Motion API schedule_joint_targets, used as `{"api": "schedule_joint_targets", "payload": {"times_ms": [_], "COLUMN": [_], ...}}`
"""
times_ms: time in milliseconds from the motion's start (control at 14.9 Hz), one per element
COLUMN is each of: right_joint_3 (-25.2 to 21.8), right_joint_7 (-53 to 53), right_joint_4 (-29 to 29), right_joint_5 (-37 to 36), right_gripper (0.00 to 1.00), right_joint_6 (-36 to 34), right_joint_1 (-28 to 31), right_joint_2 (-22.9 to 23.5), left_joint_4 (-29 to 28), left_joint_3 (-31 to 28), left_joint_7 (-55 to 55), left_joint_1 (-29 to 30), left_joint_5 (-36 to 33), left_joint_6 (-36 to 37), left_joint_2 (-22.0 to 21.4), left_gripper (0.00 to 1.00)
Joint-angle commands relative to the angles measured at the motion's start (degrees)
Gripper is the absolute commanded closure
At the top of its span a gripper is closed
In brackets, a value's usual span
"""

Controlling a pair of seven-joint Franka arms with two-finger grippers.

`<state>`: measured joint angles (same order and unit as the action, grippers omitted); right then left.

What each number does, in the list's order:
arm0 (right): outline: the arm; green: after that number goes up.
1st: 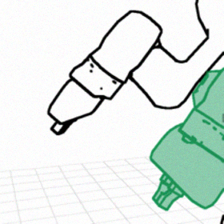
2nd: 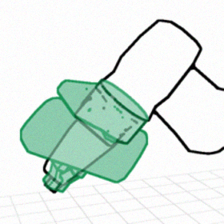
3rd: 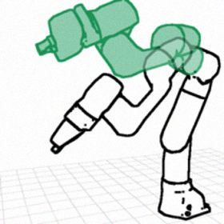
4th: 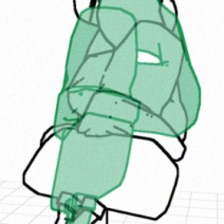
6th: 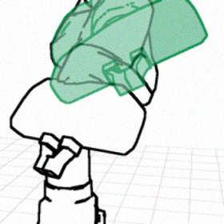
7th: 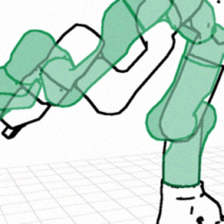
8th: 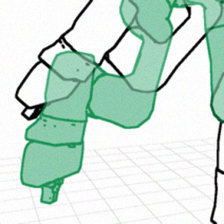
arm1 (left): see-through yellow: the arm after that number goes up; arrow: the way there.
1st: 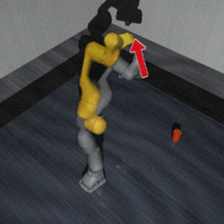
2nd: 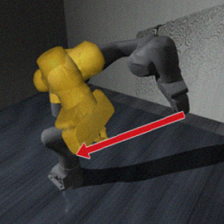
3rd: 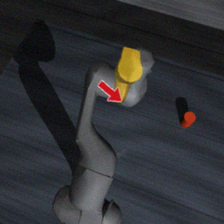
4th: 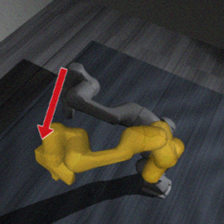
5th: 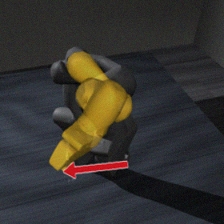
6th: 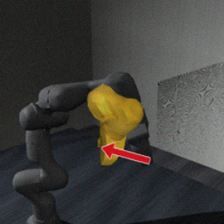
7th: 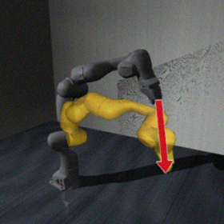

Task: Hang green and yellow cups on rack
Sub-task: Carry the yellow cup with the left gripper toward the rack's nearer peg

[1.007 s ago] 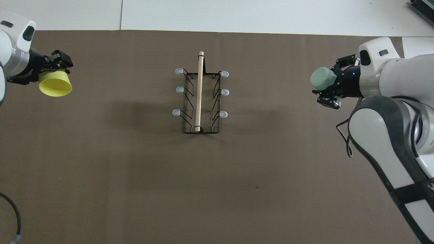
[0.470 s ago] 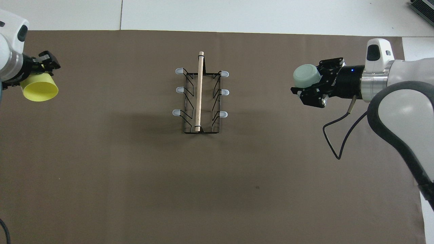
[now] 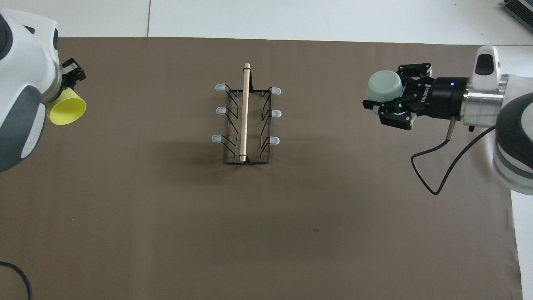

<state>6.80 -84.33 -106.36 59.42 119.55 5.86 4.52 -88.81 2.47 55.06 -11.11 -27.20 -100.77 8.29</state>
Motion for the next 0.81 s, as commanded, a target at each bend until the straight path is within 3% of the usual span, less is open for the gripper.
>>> {"api": "schedule_joint_targets", "payload": {"times_ms": [0, 201, 403, 739], "right_joint_3": [0.41, 0.49, 0.41, 0.41], "right_joint_7": [-5.47, -13.11, -22.61, -25.35], "right_joint_4": [-1.22, -3.58, -9.46, -11.23], "right_joint_5": [4.37, 10.78, 24.13, 26.09], "right_gripper": [1.0, 1.0, 1.0, 1.0], "right_joint_6": [-4.92, -9.41, -10.3, -10.04], "right_joint_1": [3.44, 5.04, 4.07, 3.98], "right_joint_2": [-1.79, -2.32, -3.29, -2.94], "left_joint_4": [-1.45, -1.98, -4.26, -10.68], "left_joint_3": [-0.72, -0.72, -0.63, -0.63], "left_joint_7": [5.65, 14.78, 23.32, 28.08], "left_joint_1": [-3.83, -5.23, -5.94, -8.05], "left_joint_5": [-3.99, -6.1, -9.72, -17.09], "left_joint_6": [2.33, 2.6, 0.67, -6.19], "left_joint_2": [-1.61, -1.87, -3.1, -5.56], "left_gripper": [1.0, 1.0, 1.0, 1.0]}}
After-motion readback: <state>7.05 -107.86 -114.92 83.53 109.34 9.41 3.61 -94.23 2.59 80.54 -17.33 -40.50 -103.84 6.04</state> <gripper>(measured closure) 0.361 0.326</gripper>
